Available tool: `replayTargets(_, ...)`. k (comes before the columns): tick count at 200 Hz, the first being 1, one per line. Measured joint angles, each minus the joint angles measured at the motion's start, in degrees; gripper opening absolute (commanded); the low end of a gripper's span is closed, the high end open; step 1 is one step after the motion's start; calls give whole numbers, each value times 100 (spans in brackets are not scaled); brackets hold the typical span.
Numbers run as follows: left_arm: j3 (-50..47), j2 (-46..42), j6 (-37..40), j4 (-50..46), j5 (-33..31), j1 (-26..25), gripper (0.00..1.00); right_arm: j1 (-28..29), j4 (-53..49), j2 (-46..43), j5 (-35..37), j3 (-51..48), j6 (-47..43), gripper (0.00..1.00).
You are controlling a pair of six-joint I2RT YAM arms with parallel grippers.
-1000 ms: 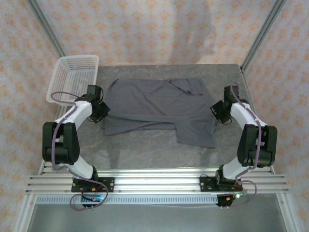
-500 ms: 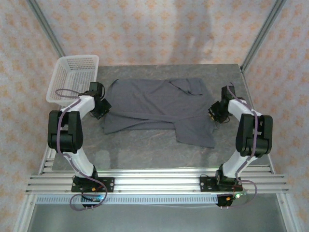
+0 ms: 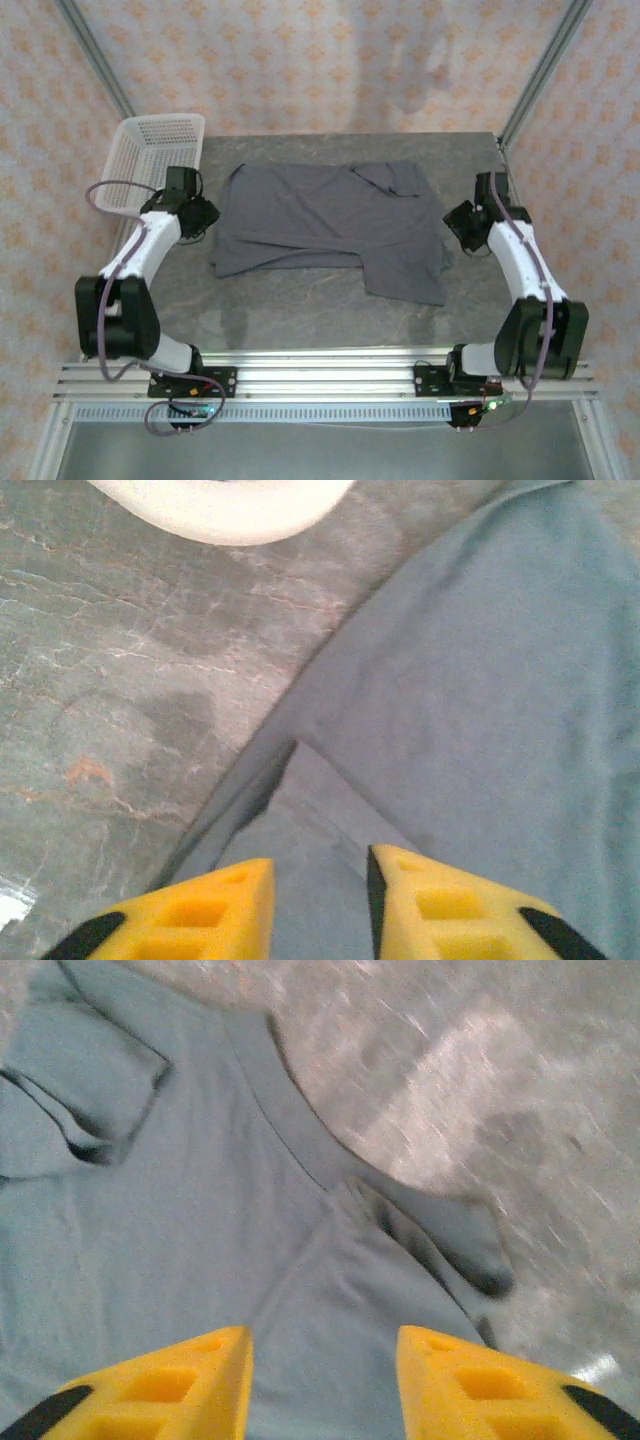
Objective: Fold the inside-out t-shirt
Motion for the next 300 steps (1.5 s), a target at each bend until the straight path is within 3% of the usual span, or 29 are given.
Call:
replayTargets(23, -603, -1132, -109, 33, 286, -92, 50, 0, -223, -518, -57, -1027, -33, 52)
replayTargets(48, -1003, -2212, -101, -98, 461, -295, 52, 0, -468, -605, -234, -1902, -28, 51)
replayTargets(81, -1204, -2629, -85, -339, 555, -337, 52, 87, -411, -372, -511, -2192, -35, 50)
replayTargets(102, -1327, -2557, -87, -400, 599, -337, 52, 142, -205, 2, -579, -2170, -61, 35)
replayTargets(127, -1344, -2413, -87, -424, 603, -350, 52, 127, -492, 299, -487, -1954, -101, 0)
replayTargets(161, -1344, -2341, -85, -428, 627, -393, 52, 310, -234, 420, -859, -1541, -20, 0)
replayTargets(194, -1344, -2341, -81, -426, 699, -516, 53, 675, 17, 560, -1255, -446, 494, 0)
replayTargets(240, -1346, -2162, 17, -426, 817, -789, 53, 739, 481, 2728, -1231, 2500, 1231, 0)
replayTargets(269, -1497, -2133, 44, -422, 890, -946, 54, 732, 190, 4304, -1117, 4577, 1368, 39)
replayTargets(300, -1650, -2131, 44, -442, 894, -949, 54, 678, -625, 5200, -953, 6081, 1097, 46)
